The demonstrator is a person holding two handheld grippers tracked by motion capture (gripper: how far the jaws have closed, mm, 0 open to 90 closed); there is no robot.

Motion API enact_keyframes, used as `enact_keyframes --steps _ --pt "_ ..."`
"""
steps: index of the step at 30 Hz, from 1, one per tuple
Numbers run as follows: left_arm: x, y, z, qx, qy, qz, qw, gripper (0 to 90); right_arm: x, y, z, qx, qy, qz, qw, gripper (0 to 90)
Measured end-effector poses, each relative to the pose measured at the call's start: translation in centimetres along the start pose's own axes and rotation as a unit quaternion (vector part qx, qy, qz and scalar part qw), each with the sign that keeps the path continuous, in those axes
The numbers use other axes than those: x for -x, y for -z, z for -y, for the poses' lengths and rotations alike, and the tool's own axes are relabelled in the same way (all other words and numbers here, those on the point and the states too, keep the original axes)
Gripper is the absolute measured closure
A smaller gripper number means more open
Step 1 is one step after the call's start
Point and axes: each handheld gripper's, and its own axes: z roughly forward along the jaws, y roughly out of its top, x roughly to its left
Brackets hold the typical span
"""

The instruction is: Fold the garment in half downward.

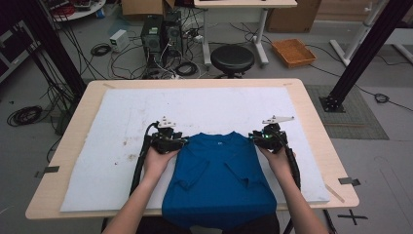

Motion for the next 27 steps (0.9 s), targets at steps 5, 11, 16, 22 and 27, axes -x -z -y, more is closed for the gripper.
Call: enact_keyframes --steps 5,11,16,22,27 --pt "0.2 -1.4 -1.1 -0.029 -0.018 0.002 0.9994 58.4 -0.5 -1.9 -1.6 -0.026 0.017 -0.018 0.9993 64.9" --pt "0.5 -1.9 -1.3 -0.046 -0.034 -0.002 0.9984 62.5 -1.1 -4.0 -1.5 -0.067 0.041 -0.02 0.9967 74.3" --pt "0.8 -1.8 -1.3 -0.053 -0.051 0.005 0.9973 80.6 -1.2 -3.7 -1.5 -0.073 0.053 -0.027 0.9955 88.0" --pt "1.0 -1.8 -1.5 -0.042 -0.084 -0.009 0.9956 88.0 -1.2 -3.5 -1.8 -0.053 0.051 -0.03 0.9968 88.6" --pt "-0.3 -1.6 -2.7 -0.019 -0.066 -0.011 0.9976 88.2 -0.4 -3.8 -2.8 -0.039 0.029 -0.039 0.9981 88.6"
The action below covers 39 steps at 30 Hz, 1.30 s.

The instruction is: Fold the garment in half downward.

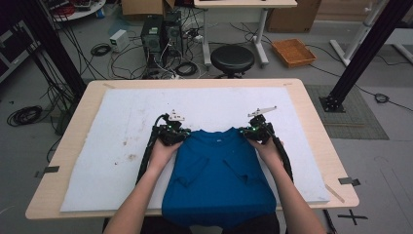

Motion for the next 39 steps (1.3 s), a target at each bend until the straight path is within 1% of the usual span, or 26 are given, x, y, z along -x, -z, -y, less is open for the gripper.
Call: enact_keyframes --steps 2,3,5,8,9,11,12,15,17,18,19,20,23,25,27,29,30,32,36,39 --pt "-0.8 0.1 -0.7 0.004 0.001 -0.002 1.0 88.2 0.3 -0.1 -0.8 0.008 -0.002 0.001 1.0 88.6" --pt "-1.2 0.1 -1.1 0.007 0.001 -0.007 1.0 88.2 0.5 -0.2 -1.2 0.017 0.0 -0.001 0.9999 88.6" --pt "-2.2 0.0 -1.9 0.021 0.009 -0.005 0.9997 88.1 0.9 -0.4 -2.2 0.02 -0.003 0.001 0.9998 88.6" --pt "-3.4 0.0 -2.9 0.031 0.015 -0.007 0.9994 88.1 1.6 -0.5 -3.6 0.031 -0.008 0.003 0.9995 88.5" --pt "-3.7 0.0 -3.1 0.035 0.013 -0.006 0.9993 88.1 1.7 -0.4 -4.0 0.035 -0.006 0.003 0.9994 88.6" --pt "-3.7 0.4 -3.4 0.044 0.009 -0.005 0.999 88.1 1.7 -0.1 -4.5 0.042 -0.004 0.004 0.9991 88.6" --pt "-3.6 0.7 -3.5 0.049 0.009 0.001 0.9987 88.1 1.7 0.2 -4.7 0.045 -0.002 0.004 0.999 88.6" --pt "-2.8 2.1 -3.6 0.055 -0.009 0.009 0.9984 88.1 1.2 1.3 -4.4 0.055 0.008 0.004 0.9984 88.6" --pt "-2.3 3.0 -3.4 0.07 -0.01 0.013 0.9974 88.1 0.6 2.0 -3.9 0.061 0.01 0.005 0.9981 88.5" --pt "-2.0 3.4 -3.3 0.073 -0.013 0.015 0.9971 88.1 0.3 2.4 -3.6 0.066 0.014 0.004 0.9977 88.5" --pt "-1.5 4.0 -3.0 0.079 -0.019 0.016 0.9965 88.1 0.0 2.7 -3.3 0.069 0.016 0.002 0.9975 88.5" --pt "-1.1 4.5 -2.8 0.08 -0.025 0.019 0.9963 88.1 -0.6 3.3 -2.8 0.077 0.017 -0.001 0.9969 88.5" --pt "0.3 6.0 -1.8 0.089 -0.039 0.027 0.995 88.1 -1.9 4.9 -1.5 0.09 0.029 -0.007 0.9955 88.4" --pt "1.4 7.0 -1.1 0.092 -0.051 0.031 0.9939 88.1 -2.9 5.9 -0.5 0.094 0.037 -0.005 0.9949 88.4" --pt "2.5 7.9 -0.3 0.093 -0.064 0.036 0.993 88.1 -3.9 6.8 0.5 0.093 0.048 -0.002 0.9946 88.3" --pt "3.7 8.8 0.6 0.093 -0.077 0.034 0.9921 88.1 -4.8 7.6 1.7 0.095 0.06 -0.001 0.9937 88.3" --pt "4.2 9.1 1.1 0.093 -0.082 0.036 0.9917 88.0 -5.2 7.9 2.3 0.098 0.062 -0.004 0.9933 88.2" --pt "5.2 9.7 2.1 0.09 -0.089 0.039 0.9912 88.0 -6.1 8.5 3.5 0.099 0.067 -0.004 0.9928 88.2" --pt "6.7 10.6 4.1 0.085 -0.098 0.045 0.9906 88.0 -7.7 9.3 5.8 0.09 0.078 -0.003 0.9929 88.1" --pt "7.8 11.2 5.5 0.086 -0.105 0.047 0.9896 88.0 -8.7 10.2 7.2 0.088 0.081 0.001 0.9928 88.2"
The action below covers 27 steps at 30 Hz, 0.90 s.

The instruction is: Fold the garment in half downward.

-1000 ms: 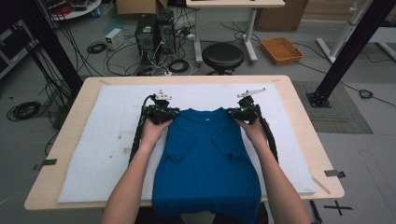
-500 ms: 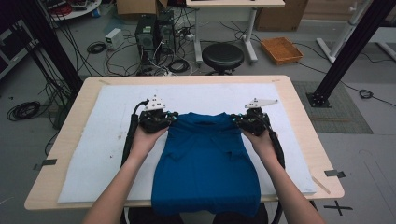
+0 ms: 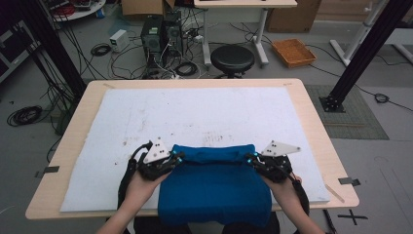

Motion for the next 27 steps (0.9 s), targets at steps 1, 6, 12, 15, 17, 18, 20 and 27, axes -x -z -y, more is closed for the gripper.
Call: enact_keyframes --steps 1,6,12,15,17,18,20,27 --pt "0.5 0.2 0.3 -0.002 -0.003 -0.001 1.0 88.0 -0.4 0.4 0.3 0.001 0.0 0.0 1.0 88.2" --pt "2.6 0.8 1.6 -0.015 -0.02 0.005 0.9997 88.0 -2.3 1.6 1.7 -0.006 0.016 0.008 0.9998 88.2" --pt "4.2 1.1 3.0 -0.036 -0.035 0.017 0.9986 87.9 -3.9 1.9 3.4 -0.032 0.043 0.012 0.9985 88.1" --pt "4.7 1.2 3.5 -0.046 -0.036 0.025 0.998 87.7 -4.6 2.2 4.0 -0.045 0.054 0.009 0.9975 88.0" --pt "5.1 1.2 3.9 -0.055 -0.042 0.028 0.9972 87.5 -5.0 2.3 4.3 -0.055 0.06 0.008 0.9966 87.5" --pt "5.2 1.1 4.0 -0.057 -0.044 0.03 0.997 87.3 -5.2 2.4 4.4 -0.057 0.063 0.009 0.9963 87.2" --pt "5.5 1.2 4.3 -0.063 -0.046 0.035 0.9963 86.5 -5.4 2.6 4.7 -0.062 0.068 0.008 0.9958 86.8" --pt "5.3 1.8 3.7 -0.055 -0.036 0.028 0.9974 68.3 -4.9 3.7 4.3 -0.043 0.071 0.029 0.9961 79.5"
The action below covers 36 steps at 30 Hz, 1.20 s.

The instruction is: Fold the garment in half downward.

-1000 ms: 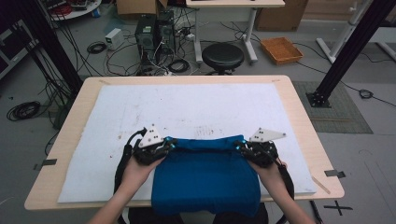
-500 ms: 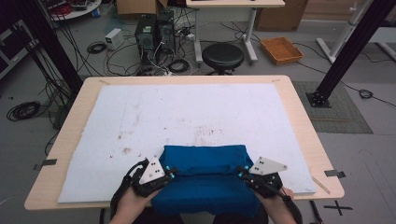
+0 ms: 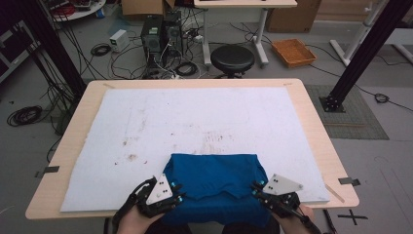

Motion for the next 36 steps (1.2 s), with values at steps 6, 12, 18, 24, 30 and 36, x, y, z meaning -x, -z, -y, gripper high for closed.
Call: enact_keyframes --steps 6,12,18,24,30,36 --pt "-4.0 -0.5 -1.7 0.037 0.061 -0.051 0.9961 59.4 4.1 -1.3 -2.2 0.038 -0.065 0.03 0.9967 66.5" --pt "-8.9 -3.3 -1.8 0.02 0.133 -0.076 0.9879 55.1 8.5 -5.5 -3.0 0.01 -0.135 0.04 0.99 59.8" --pt "-10.4 -5.1 -0.5 -0.029 0.182 -0.075 0.98 53.5 10.0 -7.9 -1.5 -0.034 -0.189 0.005 0.9813 64.2" --pt "-9.8 -5.2 -0.2 -0.028 0.178 -0.055 0.9821 75.6 10.0 -7.9 -1.0 -0.041 -0.178 -0.026 0.9829 85.4" --pt "-9.5 -5.0 -0.3 -0.026 0.155 -0.059 0.9858 83.2 10.0 -7.6 -1.1 -0.03 -0.169 -0.025 0.9848 87.5" --pt "-10.8 -4.9 -0.8 -0.014 0.154 -0.068 0.9856 83.6 10.9 -7.7 -2.0 -0.009 -0.161 -0.023 0.9866 87.8"
